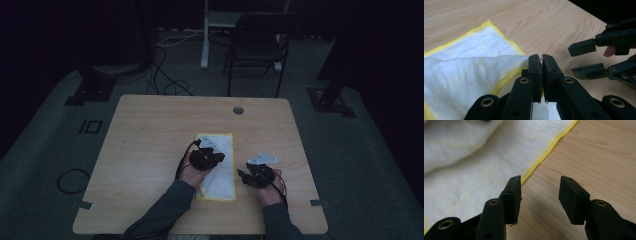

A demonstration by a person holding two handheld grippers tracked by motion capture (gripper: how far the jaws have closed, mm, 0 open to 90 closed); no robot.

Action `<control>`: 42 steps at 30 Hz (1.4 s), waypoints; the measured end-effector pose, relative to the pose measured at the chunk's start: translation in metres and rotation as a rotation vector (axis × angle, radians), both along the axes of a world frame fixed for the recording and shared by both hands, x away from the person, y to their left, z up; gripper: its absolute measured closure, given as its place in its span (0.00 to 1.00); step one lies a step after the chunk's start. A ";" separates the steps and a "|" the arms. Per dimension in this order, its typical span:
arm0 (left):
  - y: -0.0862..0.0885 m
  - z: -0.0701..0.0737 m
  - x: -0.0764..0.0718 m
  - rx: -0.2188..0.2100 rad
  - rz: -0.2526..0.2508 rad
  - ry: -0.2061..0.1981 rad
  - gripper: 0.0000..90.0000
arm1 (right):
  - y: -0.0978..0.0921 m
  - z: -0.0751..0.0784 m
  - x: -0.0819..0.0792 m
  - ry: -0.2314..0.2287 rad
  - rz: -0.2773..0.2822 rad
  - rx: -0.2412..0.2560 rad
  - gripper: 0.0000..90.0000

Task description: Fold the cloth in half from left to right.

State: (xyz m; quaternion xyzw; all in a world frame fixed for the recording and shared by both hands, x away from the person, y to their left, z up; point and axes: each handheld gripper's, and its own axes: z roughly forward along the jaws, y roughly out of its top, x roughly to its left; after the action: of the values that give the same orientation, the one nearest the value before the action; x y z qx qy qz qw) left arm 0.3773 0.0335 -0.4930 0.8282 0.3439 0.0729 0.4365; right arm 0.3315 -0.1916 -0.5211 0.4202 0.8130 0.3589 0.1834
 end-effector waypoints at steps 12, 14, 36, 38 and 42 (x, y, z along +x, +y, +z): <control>-0.014 -0.019 0.009 0.034 -0.014 0.050 0.90 | -0.001 -0.002 0.000 0.005 -0.003 -0.002 0.58; -0.013 -0.020 0.008 0.031 -0.005 0.048 0.82 | -0.001 -0.001 0.000 0.004 -0.003 -0.002 0.58; 0.068 -0.025 -0.014 0.091 0.104 0.007 0.98 | 0.000 -0.001 0.001 -0.001 0.000 -0.005 0.58; 0.069 -0.028 -0.013 0.095 0.108 0.013 0.98 | 0.000 -0.001 0.001 -0.001 0.000 -0.005 0.58; 0.068 -0.036 -0.012 0.106 0.096 0.023 0.98 | 0.000 -0.001 0.001 -0.001 -0.002 -0.002 0.58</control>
State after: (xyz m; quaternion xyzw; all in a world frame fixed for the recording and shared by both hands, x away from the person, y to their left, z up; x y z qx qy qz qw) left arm 0.3655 0.1015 -0.5295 0.8335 0.3839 0.1021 0.3841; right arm 0.3326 -0.1920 -0.5217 0.4206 0.8130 0.3580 0.1844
